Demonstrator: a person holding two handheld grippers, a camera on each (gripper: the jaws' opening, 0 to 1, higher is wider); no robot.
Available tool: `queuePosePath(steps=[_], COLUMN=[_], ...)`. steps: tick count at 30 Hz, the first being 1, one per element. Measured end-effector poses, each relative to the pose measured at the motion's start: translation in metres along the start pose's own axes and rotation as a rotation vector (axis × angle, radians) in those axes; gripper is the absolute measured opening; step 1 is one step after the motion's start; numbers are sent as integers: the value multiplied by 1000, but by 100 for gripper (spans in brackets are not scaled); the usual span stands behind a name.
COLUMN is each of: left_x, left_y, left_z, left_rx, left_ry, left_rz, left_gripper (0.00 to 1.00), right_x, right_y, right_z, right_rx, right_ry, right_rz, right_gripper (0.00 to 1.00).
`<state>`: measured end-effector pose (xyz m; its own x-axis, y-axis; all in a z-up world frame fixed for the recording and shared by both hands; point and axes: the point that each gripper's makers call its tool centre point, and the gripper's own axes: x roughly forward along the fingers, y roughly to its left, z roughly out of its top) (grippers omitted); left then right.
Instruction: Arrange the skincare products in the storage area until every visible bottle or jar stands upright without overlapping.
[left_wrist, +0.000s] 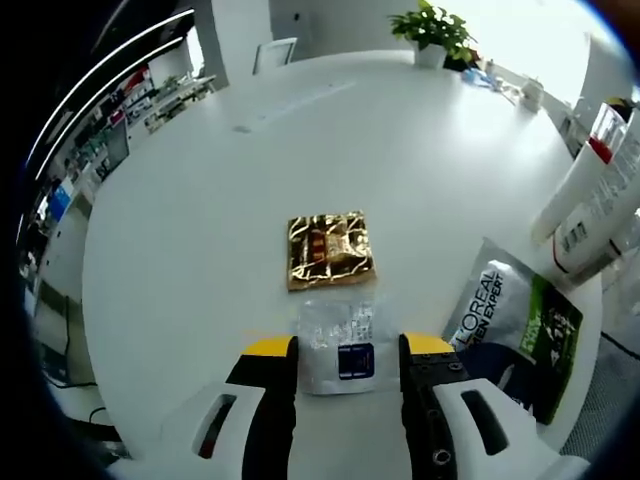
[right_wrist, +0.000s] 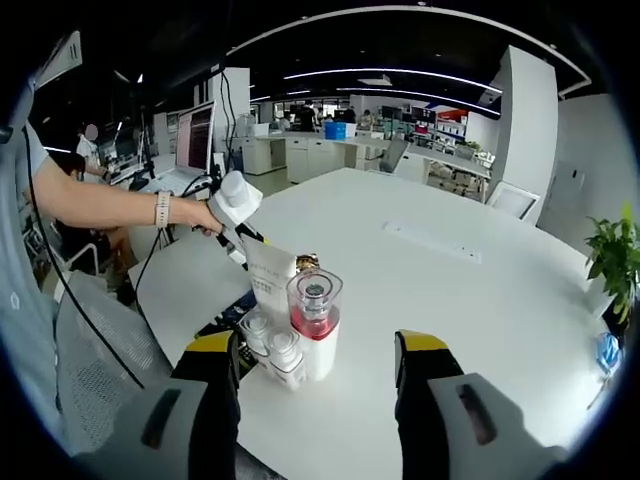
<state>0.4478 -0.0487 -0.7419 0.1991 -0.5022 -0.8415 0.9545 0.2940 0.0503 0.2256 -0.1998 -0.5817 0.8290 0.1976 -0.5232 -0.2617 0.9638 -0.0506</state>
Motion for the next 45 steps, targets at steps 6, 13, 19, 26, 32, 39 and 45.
queuePosePath(steps=[6, 13, 19, 26, 32, 39, 45], left_x=[-12, -23, -36, -46, -53, -60, -62], left_y=[-5, -18, -32, -45, -66, -90, -108], left_z=[-5, -17, -26, -41, -54, -67, -76], left_rx=[-1, 74, 129, 173, 248, 399, 468], left_ry=[9, 47, 52, 79, 107, 135, 153], left_rz=[-39, -74, -89, -119, -168, -244, -292], left_gripper=[37, 37, 37, 37, 37, 37, 37], right_x=[1, 0, -2, -6, -8, -9, -7], right_y=[3, 5, 7, 10, 8, 10, 16], right_z=[-1, 3, 5, 3, 3, 5, 0], right_rx=[5, -1, -3, -11, -16, -33, -48], right_ry=[0, -9, -19, -14, -19, -23, -2], right_rz=[5, 17, 17, 25, 15, 18, 34], right_gripper=[65, 69, 76, 82, 87, 91, 90])
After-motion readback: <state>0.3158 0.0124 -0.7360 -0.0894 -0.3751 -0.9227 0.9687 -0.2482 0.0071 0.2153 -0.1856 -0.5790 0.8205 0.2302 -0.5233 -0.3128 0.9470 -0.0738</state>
